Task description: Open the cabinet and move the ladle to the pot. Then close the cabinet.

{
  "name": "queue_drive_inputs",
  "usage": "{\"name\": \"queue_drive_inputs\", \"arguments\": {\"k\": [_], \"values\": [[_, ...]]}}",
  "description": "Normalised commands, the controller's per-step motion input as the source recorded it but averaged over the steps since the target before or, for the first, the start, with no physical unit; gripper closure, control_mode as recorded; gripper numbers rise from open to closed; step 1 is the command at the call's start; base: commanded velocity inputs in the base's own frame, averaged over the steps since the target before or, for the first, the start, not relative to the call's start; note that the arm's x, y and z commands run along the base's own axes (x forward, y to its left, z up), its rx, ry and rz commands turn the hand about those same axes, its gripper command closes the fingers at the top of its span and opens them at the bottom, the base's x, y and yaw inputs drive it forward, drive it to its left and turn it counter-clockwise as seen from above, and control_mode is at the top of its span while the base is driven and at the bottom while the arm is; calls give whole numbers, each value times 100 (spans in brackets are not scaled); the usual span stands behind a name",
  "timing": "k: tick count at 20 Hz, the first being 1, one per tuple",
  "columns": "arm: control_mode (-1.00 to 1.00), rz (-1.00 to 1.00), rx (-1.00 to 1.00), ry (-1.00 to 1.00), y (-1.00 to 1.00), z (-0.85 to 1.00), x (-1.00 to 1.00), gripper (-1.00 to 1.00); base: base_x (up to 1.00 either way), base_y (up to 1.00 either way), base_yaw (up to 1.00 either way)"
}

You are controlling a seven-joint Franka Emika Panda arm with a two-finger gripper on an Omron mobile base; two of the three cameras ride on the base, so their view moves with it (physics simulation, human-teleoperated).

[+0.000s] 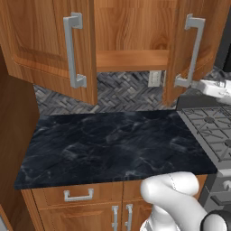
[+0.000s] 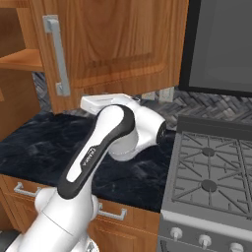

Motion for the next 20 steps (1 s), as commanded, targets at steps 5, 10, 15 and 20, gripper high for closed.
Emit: {"name": "queue_drive_inputs", "arguments": {"k": [5, 10, 15, 20], "values": [[-100, 0, 0, 3, 1, 0, 54, -100, 0, 0, 0], [-100, -3, -2, 14, 11, 0, 70, -100, 0, 0, 0], [-100, -7, -1, 16, 16, 0, 73, -100, 0, 0, 0], [-100, -10, -2, 11, 22, 0, 67, -100, 0, 0, 0]]}}
